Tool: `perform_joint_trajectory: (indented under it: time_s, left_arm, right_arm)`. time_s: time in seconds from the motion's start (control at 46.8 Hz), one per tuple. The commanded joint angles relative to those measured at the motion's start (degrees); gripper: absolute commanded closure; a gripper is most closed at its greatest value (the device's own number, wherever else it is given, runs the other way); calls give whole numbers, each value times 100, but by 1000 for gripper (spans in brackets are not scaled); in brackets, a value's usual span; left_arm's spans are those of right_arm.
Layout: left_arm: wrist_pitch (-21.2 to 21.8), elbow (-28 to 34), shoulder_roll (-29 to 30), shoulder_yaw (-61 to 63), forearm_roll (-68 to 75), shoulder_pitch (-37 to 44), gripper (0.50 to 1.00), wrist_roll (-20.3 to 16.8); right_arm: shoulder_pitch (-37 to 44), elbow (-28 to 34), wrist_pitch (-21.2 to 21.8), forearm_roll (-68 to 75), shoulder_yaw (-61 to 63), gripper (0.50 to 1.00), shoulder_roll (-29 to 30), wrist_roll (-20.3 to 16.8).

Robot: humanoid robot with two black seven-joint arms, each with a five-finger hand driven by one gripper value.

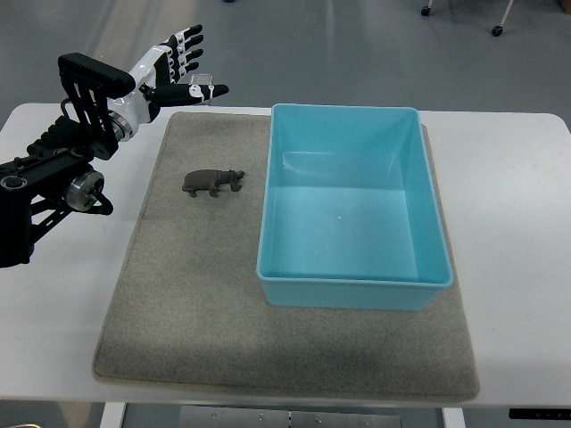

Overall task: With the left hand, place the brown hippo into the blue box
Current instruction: 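Swing the open left hand down toward the brown hippo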

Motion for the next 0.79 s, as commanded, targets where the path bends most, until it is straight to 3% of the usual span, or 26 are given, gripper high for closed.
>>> perform_joint_trajectory:
  time_s: [0.0, 0.449, 0.77]
  left_arm:
    - [16, -89, 194, 540, 14, -235, 510, 16]
    - [8, -1293, 1232, 3300, 23, -1905, 508, 34]
    - [25, -1328, 1267, 4180, 620, -2301, 512, 86]
  right_arm:
    - [0, 0, 0, -6, 0, 564, 0, 0]
    - [0, 0, 0, 3, 0, 564, 0, 0]
    - [0, 0, 0, -6, 0, 564, 0, 0]
